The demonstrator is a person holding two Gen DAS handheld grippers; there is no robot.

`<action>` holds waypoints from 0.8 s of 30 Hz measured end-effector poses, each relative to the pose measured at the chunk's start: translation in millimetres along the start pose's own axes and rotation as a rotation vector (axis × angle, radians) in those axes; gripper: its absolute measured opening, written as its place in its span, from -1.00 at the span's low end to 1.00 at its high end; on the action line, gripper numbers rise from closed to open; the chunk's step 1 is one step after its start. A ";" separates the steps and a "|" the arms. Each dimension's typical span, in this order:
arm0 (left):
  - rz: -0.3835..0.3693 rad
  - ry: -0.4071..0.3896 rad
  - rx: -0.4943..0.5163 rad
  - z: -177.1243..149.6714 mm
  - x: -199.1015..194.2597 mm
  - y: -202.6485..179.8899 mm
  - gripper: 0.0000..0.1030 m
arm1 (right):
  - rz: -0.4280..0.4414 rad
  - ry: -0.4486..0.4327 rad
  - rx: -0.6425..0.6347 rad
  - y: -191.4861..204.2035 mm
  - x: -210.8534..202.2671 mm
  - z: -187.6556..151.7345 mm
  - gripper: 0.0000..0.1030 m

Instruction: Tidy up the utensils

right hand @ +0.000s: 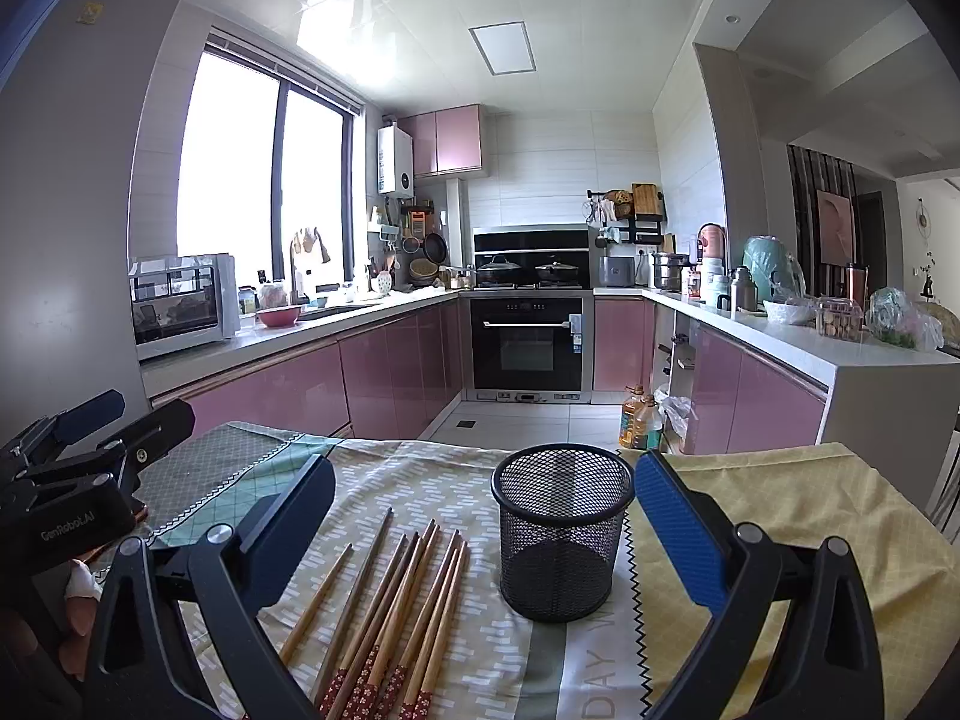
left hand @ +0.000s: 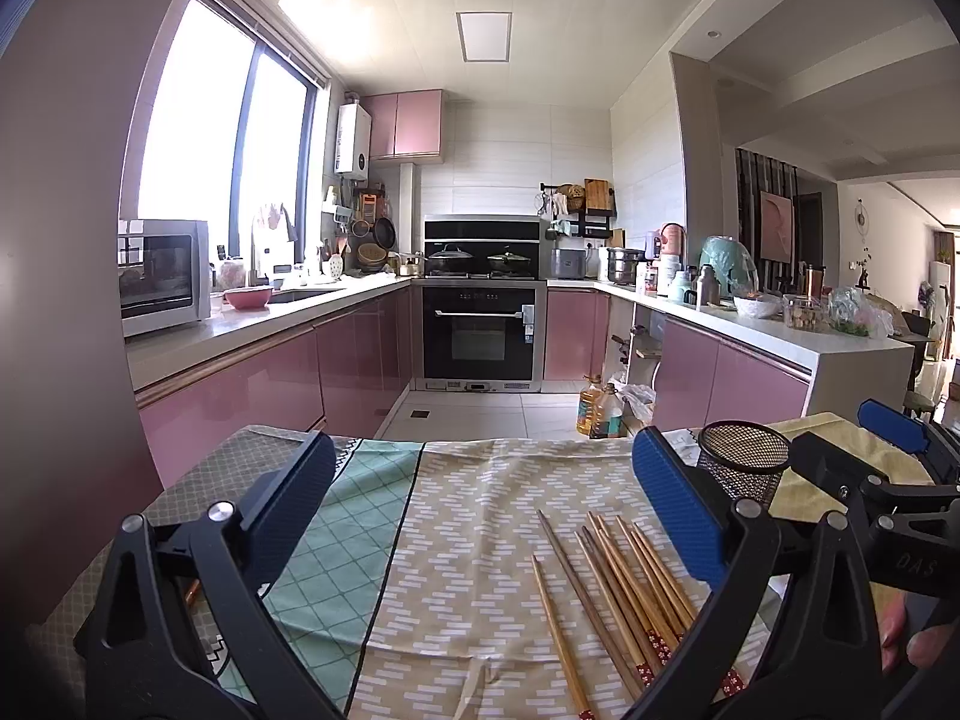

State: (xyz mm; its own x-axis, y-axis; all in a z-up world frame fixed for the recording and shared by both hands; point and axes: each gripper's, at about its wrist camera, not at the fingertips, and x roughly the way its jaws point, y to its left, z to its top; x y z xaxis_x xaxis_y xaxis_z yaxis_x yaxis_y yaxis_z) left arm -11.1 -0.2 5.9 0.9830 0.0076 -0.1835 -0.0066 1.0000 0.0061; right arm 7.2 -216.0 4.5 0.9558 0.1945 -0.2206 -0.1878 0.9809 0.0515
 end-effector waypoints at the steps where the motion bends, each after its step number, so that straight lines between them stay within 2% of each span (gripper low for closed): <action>1: -0.001 0.001 0.001 -0.2 0.2 -0.6 0.89 | -0.001 -0.001 -0.001 -0.7 -0.7 0.1 0.88; 17: -0.012 0.014 0.007 -1.0 3.5 -3.3 0.89 | 0.009 0.008 0.000 -0.9 2.3 -1.6 0.88; 24: -0.032 0.061 0.013 -4.6 10.5 -2.7 0.84 | 0.027 0.047 -0.008 -3.3 6.7 -4.3 0.88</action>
State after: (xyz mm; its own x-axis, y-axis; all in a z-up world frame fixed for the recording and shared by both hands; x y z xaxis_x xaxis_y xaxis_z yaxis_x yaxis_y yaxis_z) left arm -1.6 -2.8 -0.5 0.9697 -0.0236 -0.2430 0.0274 0.9996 0.0122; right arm 13.2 -217.9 -1.3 0.9387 0.2208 -0.2649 -0.2154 0.9753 0.0498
